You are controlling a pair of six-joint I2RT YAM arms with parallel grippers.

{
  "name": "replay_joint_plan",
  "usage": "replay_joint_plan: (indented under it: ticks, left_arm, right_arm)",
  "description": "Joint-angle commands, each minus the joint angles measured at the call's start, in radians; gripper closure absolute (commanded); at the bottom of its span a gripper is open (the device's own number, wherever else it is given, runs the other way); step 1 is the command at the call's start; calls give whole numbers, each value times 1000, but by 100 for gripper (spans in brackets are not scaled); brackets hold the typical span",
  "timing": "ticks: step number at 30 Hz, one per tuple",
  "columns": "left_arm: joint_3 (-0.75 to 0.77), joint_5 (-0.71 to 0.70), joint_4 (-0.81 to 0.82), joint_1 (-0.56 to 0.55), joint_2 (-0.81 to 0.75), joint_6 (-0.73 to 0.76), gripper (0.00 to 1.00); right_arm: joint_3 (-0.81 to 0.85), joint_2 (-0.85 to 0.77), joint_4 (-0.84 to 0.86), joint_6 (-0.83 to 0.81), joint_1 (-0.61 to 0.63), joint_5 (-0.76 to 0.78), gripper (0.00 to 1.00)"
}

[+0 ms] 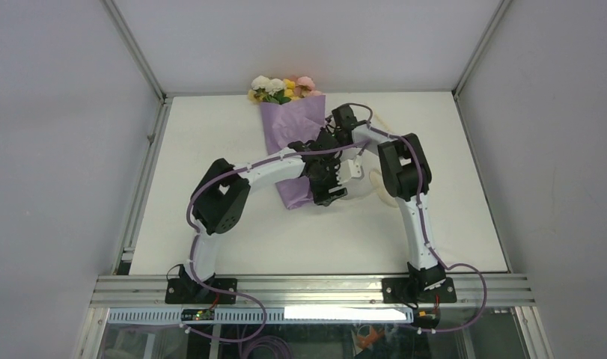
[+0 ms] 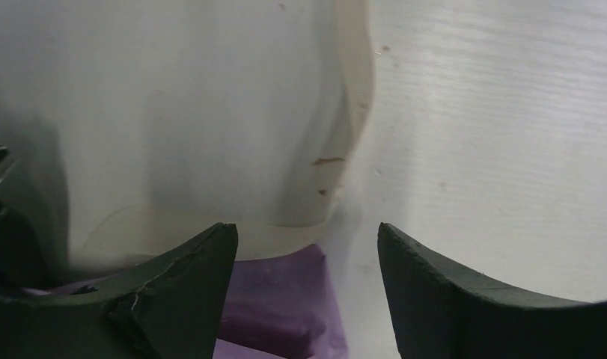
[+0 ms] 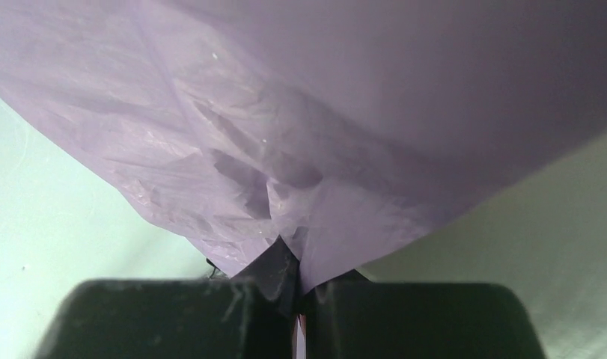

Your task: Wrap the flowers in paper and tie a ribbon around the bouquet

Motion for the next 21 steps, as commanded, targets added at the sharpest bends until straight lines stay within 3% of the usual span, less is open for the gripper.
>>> replay_joint_plan:
  ticks: [1, 4, 5, 7, 9, 13, 21]
  left_arm:
    - [102, -178, 75, -34, 53, 37, 27]
    - [94, -253, 47, -70, 85, 97, 29]
    - [81, -275, 41, -84, 90, 122, 33]
    - [50, -288, 23, -116, 88, 174, 51]
    - [38, -232, -31, -130, 75, 211, 54]
    - [76, -155, -72, -142, 66, 213, 40]
    - [207, -17, -79, -155, 83, 200, 34]
  right_arm:
    - [72, 13, -110, -126, 2, -30, 100]
    - [85, 16, -125, -135, -7, -25, 100]
    - [87, 13, -125, -135, -8, -26, 100]
    - [90, 9, -128, -136, -10, -25, 100]
    - [92, 4, -129, -131, -12, -16, 100]
    - [94, -3, -129, -126, -13, -15, 100]
    - [85, 1, -173, -179, -22, -25, 100]
